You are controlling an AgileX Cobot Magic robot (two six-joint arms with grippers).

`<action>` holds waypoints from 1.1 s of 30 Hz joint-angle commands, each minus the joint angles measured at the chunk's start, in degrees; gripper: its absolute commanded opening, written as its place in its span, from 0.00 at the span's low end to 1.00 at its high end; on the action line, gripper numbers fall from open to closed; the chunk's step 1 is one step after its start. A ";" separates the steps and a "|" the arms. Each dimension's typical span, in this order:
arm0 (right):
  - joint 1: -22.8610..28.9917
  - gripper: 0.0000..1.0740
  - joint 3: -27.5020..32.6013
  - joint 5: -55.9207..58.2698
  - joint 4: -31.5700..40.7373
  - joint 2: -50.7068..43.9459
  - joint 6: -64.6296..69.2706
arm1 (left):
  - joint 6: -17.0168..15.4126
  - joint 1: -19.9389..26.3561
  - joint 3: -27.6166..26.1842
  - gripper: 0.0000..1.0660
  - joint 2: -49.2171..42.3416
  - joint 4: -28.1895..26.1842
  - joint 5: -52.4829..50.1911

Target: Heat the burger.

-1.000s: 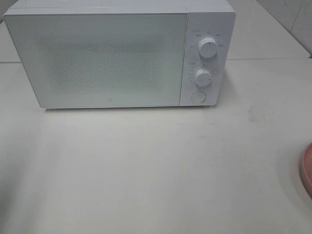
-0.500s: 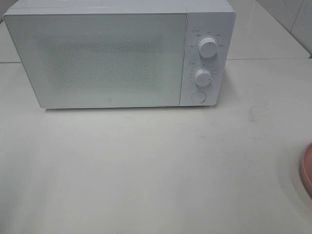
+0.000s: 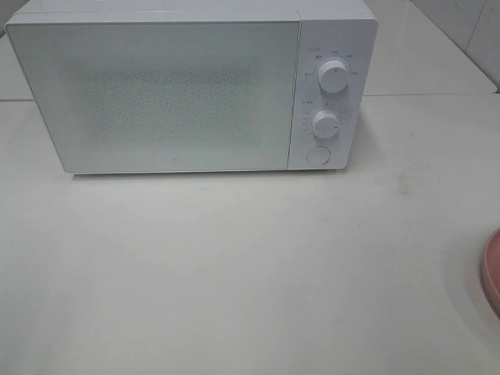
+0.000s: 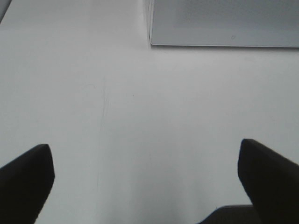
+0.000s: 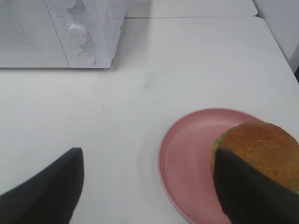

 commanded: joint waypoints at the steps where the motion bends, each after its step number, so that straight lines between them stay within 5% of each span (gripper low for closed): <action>1: -0.23 0.70 0.11 0.06 0.00 -1.60 -0.57 | -0.17 0.29 0.11 0.94 -4.87 -0.23 -0.74; 33: -0.23 0.70 0.11 0.06 0.00 -1.55 -0.57 | -0.17 0.29 0.11 0.94 -6.82 -0.11 -0.74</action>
